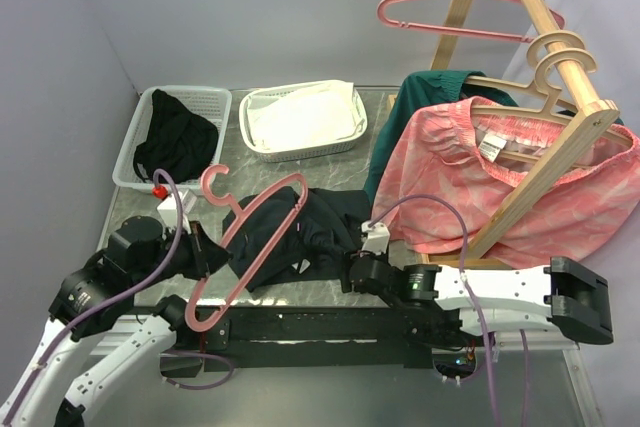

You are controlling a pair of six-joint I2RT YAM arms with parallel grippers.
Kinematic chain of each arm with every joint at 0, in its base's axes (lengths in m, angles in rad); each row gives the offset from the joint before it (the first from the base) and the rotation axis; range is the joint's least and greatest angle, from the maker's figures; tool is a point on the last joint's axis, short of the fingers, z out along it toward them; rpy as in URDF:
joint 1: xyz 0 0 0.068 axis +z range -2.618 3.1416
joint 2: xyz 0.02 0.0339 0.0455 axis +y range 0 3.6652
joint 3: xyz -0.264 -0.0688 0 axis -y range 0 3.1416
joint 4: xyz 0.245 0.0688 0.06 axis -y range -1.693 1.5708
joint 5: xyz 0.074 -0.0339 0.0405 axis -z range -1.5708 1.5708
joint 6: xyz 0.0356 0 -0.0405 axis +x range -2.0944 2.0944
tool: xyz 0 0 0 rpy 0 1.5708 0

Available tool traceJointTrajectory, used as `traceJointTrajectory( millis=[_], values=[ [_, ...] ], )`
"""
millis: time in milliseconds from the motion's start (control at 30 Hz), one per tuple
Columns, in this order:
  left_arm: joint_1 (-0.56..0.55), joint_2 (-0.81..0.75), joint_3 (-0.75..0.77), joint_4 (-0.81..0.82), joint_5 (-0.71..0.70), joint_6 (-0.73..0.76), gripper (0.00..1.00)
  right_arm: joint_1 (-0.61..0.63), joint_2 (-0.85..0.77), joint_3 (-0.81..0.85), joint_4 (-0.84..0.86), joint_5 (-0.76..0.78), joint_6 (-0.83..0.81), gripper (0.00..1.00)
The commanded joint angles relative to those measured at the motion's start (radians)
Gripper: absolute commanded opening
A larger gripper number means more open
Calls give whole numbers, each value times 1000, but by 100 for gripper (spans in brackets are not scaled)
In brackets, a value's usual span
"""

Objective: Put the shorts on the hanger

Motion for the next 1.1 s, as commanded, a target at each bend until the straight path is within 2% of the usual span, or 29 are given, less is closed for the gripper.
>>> traceJointTrajectory(
  millis=[0, 33, 100, 133, 233, 367, 500, 633, 700, 833, 933, 1067],
  values=[
    [-65, 21, 86, -27, -52, 41, 1, -34, 59, 53, 37, 13, -4, 65],
    [-74, 27, 106, -38, -72, 45, 1, -48, 67, 56, 51, 1, -25, 50],
    [-100, 27, 114, -55, -108, 52, 1, -94, 58, 63, 79, -37, -55, 36],
    [-108, 27, 109, -60, -111, 55, 1, -111, 46, 71, 89, -63, -82, 26],
    [-137, 29, 108, -81, -126, 68, 1, -163, 20, 151, 36, -77, -131, 15],
    [-195, 21, 127, -115, -152, 82, 1, -246, 33, 304, -18, -173, -179, 12],
    [-206, 4, 143, -136, -146, 82, 1, -296, 104, 456, -119, -169, -194, 11],
    [-209, -24, 124, -141, -119, 82, 1, -350, 211, 606, -221, -186, -210, 2],
    [-209, -25, 132, -158, -132, 75, 1, -350, 225, 657, -256, -163, -222, 5],
    [-208, -27, 134, -166, -155, 62, 1, -339, 150, 501, -233, -200, -220, 35],
    [-205, -33, 115, -155, -132, 67, 1, -313, 77, 368, -222, -204, -179, 49],
    [-203, -37, 85, -144, -71, 79, 1, -299, 26, 243, -133, -250, -156, 57]
  ],
)
